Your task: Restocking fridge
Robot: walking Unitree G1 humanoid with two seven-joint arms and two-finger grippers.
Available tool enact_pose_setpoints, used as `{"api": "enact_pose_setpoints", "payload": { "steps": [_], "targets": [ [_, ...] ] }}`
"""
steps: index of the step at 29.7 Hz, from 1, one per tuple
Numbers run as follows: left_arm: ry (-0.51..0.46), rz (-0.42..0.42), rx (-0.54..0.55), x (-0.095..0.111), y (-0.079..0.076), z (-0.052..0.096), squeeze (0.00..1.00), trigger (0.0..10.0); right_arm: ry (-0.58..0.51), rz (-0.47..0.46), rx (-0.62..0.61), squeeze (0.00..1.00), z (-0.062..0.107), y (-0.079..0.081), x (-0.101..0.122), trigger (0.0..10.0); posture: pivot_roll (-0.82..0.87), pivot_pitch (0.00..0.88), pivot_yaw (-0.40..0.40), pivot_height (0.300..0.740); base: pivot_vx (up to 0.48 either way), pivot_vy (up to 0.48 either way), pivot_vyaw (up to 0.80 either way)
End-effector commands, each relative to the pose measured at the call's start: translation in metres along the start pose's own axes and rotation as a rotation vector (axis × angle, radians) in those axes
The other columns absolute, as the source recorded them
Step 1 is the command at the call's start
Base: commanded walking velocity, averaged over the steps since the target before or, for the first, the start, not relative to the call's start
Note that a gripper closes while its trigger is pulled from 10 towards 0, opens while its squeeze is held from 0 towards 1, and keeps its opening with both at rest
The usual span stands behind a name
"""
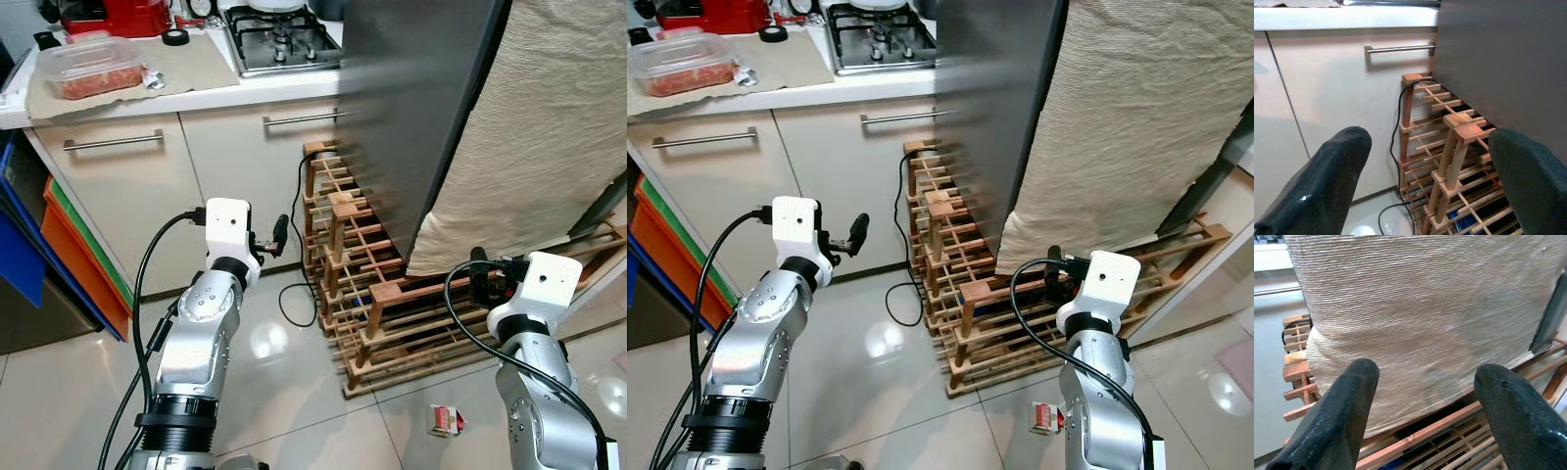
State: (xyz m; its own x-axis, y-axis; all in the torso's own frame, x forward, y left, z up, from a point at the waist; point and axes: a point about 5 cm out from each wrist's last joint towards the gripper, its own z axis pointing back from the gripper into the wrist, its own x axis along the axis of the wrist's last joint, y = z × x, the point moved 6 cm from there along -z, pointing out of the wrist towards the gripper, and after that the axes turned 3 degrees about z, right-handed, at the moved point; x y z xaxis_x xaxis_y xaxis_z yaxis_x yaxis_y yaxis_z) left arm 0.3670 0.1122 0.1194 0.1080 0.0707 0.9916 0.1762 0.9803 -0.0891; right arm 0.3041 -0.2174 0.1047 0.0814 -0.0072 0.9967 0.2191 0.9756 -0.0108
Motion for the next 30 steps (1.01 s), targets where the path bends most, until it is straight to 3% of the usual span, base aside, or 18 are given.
{"api": "enact_pose_setpoints", "payload": {
  "steps": [1, 21, 30],
  "targets": [
    [-0.006, -0.006, -0.011, 0.002, -0.004, -0.003, 0.0, 10.0, 0.011, 0.0, 0.019, 0.0, -0.001, 0.002, -0.002, 10.0, 0.02, 0.0, 0.002, 0.74, 0.0, 0.0, 0.0],
    [-0.026, -0.028, -0.011, 0.003, -0.008, -0.011, 0.0, 10.0, 0.027, 0.039, 0.108, 0.0, -0.014, 0.016, -0.003, 10.0, 0.05, 0.0, -0.057, 0.74, 0.0, 0.0, 0.0],
    [-0.018, -0.028, -0.027, 0.0, -0.013, -0.011, 0.0, 10.0, 0.033, 0.009, 0.109, 0.0, -0.011, 0.02, -0.007, 10.0, 0.05, 0.0, -0.029, 0.74, 0.0, 0.0, 0.0]
  ]
}}
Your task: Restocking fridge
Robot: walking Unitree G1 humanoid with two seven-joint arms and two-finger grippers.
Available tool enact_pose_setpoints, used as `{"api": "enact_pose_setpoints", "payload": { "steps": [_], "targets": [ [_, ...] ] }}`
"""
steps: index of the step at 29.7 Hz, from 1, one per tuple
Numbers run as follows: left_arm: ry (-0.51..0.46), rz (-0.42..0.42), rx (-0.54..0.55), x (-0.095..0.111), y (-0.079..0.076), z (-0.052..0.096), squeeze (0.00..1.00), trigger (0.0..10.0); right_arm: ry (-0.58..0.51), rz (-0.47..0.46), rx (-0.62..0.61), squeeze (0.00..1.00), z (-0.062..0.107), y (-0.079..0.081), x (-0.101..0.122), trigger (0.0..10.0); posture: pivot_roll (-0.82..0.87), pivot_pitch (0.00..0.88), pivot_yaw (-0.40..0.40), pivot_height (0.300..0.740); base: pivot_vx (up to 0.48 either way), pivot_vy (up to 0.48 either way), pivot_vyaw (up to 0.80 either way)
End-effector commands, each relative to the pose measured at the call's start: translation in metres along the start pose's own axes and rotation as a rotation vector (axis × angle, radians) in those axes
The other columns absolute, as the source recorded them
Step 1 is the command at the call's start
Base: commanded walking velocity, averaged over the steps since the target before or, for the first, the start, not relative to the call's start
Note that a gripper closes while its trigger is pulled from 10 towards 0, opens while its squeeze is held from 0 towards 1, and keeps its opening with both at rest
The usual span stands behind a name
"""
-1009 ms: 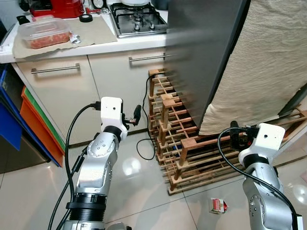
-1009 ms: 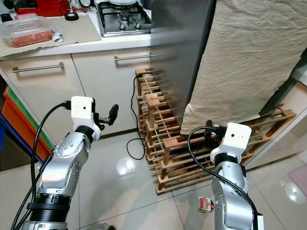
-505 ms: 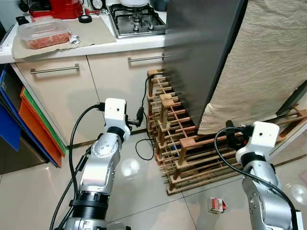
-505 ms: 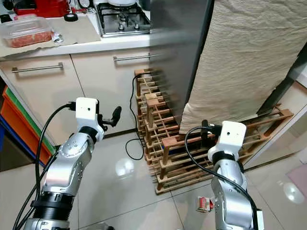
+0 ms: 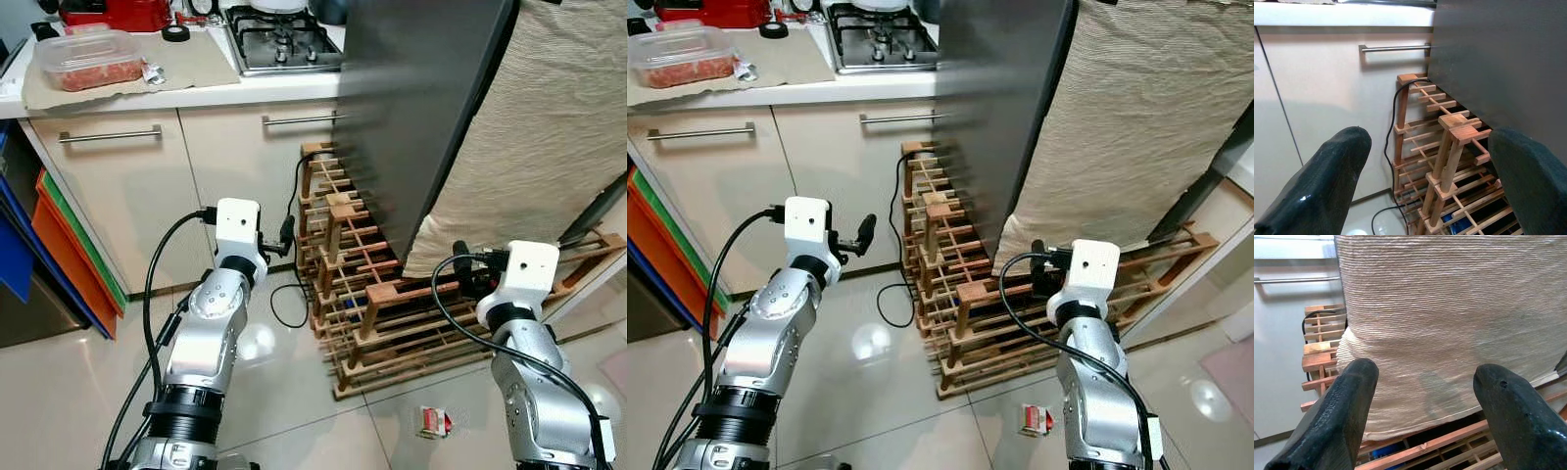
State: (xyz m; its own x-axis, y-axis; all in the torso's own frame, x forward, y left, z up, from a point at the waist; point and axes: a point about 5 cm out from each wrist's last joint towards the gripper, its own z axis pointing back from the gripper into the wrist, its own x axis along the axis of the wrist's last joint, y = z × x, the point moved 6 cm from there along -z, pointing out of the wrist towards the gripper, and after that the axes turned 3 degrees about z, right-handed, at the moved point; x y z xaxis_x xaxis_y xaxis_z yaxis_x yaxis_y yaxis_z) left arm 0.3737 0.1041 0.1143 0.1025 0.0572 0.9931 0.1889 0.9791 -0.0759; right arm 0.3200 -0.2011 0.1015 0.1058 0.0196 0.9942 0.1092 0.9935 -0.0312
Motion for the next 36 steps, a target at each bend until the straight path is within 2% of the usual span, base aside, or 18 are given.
{"api": "enact_pose_setpoints", "payload": {
  "steps": [1, 5, 9, 16, 30, 33, 36],
  "targets": [
    [-0.015, -0.013, -0.016, 0.005, -0.006, -0.002, 0.0, 10.0, 0.013, -0.023, 0.001, 0.0, 0.001, 0.001, -0.004, 10.0, 0.05, 0.0, -0.029, 0.74, 0.0, 0.0, 0.0],
    [-0.016, -0.043, -0.045, 0.006, -0.013, -0.005, 0.0, 10.0, 0.008, -0.032, -0.015, 0.0, 0.001, 0.001, -0.005, 10.0, 0.04, 0.0, -0.008, 0.74, 0.0, 0.0, 0.0],
    [0.001, 0.01, -0.044, 0.003, -0.013, -0.009, 0.0, 10.0, 0.008, -0.024, -0.017, 0.0, 0.0, 0.001, -0.005, 10.0, 0.03, 0.0, -0.009, 0.74, 0.0, 0.0, 0.0],
    [-0.02, -0.013, -0.069, 0.006, -0.021, -0.01, 0.0, 10.0, 0.005, -0.019, -0.009, 0.0, -0.001, 0.002, -0.003, 10.0, 0.03, 0.0, -0.008, 0.74, 0.0, 0.0, 0.0],
    [-0.022, -0.012, -0.072, 0.005, -0.022, -0.01, 0.0, 10.0, 0.004, -0.013, -0.003, 0.0, -0.002, 0.003, -0.003, 10.0, 0.03, 0.0, -0.012, 0.74, 0.0, 0.0, 0.0],
    [-0.014, -0.033, -0.069, 0.002, -0.021, -0.009, 0.0, 10.0, 0.007, -0.008, 0.004, 0.0, -0.002, 0.004, -0.003, 10.0, 0.03, 0.0, -0.013, 0.74, 0.0, 0.0, 0.0],
    [-0.012, -0.009, -0.074, 0.002, -0.022, -0.008, 0.0, 10.0, 0.007, -0.007, 0.007, 0.0, -0.002, 0.005, -0.003, 10.0, 0.03, 0.0, -0.013, 0.74, 0.0, -0.151, 0.0]
  ]
}}
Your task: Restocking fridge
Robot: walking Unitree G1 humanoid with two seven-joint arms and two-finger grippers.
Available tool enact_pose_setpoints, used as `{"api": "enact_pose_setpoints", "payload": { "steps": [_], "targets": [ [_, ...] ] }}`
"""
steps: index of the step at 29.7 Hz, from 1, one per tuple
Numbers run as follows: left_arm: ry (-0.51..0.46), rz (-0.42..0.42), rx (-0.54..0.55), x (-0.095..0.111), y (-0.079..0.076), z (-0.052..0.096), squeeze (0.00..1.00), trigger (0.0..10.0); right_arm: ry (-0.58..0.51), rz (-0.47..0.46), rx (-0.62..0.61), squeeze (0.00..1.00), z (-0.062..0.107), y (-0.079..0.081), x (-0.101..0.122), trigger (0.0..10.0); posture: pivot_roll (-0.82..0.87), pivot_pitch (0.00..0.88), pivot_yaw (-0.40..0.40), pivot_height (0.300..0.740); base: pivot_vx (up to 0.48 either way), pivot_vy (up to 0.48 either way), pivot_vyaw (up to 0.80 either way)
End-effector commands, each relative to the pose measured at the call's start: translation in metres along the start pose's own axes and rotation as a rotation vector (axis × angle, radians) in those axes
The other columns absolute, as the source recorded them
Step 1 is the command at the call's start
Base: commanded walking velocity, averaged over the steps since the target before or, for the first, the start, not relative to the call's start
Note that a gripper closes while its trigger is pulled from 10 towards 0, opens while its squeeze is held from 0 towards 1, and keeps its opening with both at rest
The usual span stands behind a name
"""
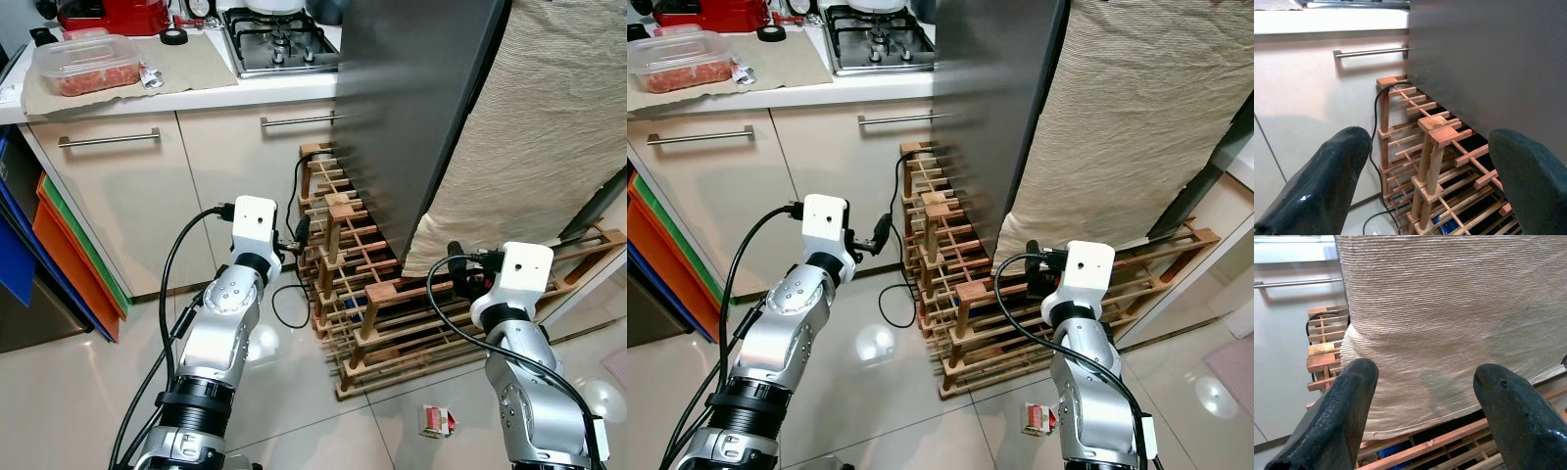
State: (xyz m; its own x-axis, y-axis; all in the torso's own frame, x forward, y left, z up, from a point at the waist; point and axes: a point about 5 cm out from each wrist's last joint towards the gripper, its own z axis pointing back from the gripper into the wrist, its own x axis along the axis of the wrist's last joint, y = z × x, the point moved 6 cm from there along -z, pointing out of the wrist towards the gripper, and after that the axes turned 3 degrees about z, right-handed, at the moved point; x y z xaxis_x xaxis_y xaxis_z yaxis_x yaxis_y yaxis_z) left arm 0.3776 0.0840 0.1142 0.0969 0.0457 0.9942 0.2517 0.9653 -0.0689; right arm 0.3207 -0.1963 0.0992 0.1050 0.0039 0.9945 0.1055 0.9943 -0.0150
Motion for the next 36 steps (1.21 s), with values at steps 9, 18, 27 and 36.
{"api": "enact_pose_setpoints", "payload": {
  "steps": [9, 18, 27, 36],
  "targets": [
    [-0.026, -0.001, -0.005, 0.006, -0.001, -0.001, 0.0, 10.0, 0.008, 0.014, 0.012, 0.0, -0.004, 0.002, -0.002, 10.0, 0.04, 0.0, -0.014, 0.74, 0.097, -0.422, 0.0],
    [-0.038, 0.011, 0.008, 0.009, 0.003, -0.003, 0.0, 10.0, 0.007, 0.016, 0.022, 0.0, -0.006, 0.005, -0.003, 10.0, 0.04, 0.0, -0.01, 0.74, 0.0, 0.0, 0.0],
    [-0.041, 0.003, 0.004, 0.009, 0.003, -0.004, 0.0, 10.0, -0.003, 0.012, 0.028, 0.0, -0.006, 0.008, -0.002, 10.0, 0.04, 0.0, -0.006, 0.74, 0.0, 0.0, 0.0],
    [-0.039, -0.002, 0.004, 0.009, 0.003, -0.003, 0.0, 10.0, 0.013, 0.029, 0.04, 0.0, -0.006, 0.012, -0.006, 10.0, 0.04, 0.0, -0.004, 0.74, 0.0, 0.0, -0.67]
  ]
}}
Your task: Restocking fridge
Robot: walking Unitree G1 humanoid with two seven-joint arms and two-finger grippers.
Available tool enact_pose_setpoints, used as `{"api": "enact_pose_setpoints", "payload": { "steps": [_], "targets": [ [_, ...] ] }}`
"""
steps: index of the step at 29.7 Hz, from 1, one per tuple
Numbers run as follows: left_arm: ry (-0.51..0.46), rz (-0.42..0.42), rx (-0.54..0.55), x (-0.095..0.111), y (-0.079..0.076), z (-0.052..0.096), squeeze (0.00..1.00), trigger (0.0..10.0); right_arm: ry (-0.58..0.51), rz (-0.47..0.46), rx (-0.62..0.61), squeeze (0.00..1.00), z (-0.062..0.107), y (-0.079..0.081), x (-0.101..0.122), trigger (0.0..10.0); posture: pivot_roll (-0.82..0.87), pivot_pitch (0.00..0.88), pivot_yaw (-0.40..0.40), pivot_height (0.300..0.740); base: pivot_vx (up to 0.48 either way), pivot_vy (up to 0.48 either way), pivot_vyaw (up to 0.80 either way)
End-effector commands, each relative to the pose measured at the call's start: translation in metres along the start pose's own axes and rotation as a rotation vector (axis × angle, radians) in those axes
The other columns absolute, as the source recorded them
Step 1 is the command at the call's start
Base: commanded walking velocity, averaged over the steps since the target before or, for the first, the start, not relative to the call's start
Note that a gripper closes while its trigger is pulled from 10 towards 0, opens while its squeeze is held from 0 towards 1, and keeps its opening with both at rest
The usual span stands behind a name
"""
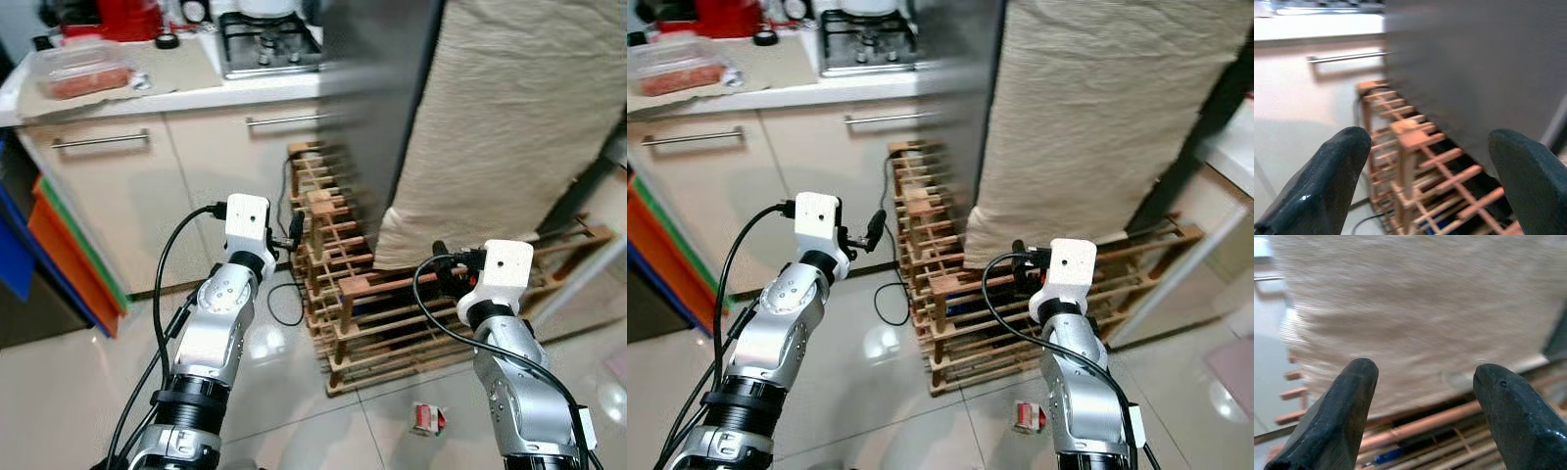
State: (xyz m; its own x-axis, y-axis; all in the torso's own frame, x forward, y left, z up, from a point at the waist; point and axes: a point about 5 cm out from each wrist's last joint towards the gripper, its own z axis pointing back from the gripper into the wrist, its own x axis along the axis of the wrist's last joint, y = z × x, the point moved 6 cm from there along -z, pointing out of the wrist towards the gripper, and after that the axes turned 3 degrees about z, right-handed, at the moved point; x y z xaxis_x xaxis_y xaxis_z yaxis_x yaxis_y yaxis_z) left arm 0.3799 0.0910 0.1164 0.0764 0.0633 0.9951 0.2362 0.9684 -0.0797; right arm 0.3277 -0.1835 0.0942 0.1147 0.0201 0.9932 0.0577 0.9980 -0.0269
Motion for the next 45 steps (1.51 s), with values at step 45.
{"api": "enact_pose_setpoints", "payload": {
  "steps": [45],
  "targets": [
    [-0.031, -0.038, -0.014, 0.0104, -0.0041, -0.0045, 0.0, 10.0, -0.006, 0.036, 0.005, 0.0, -0.0017, 0.0033, -0.0024, 10.0, 0.04, 0.0, 0.004, 0.74, 0.0, 0.0, -0.46]
  ]
}}
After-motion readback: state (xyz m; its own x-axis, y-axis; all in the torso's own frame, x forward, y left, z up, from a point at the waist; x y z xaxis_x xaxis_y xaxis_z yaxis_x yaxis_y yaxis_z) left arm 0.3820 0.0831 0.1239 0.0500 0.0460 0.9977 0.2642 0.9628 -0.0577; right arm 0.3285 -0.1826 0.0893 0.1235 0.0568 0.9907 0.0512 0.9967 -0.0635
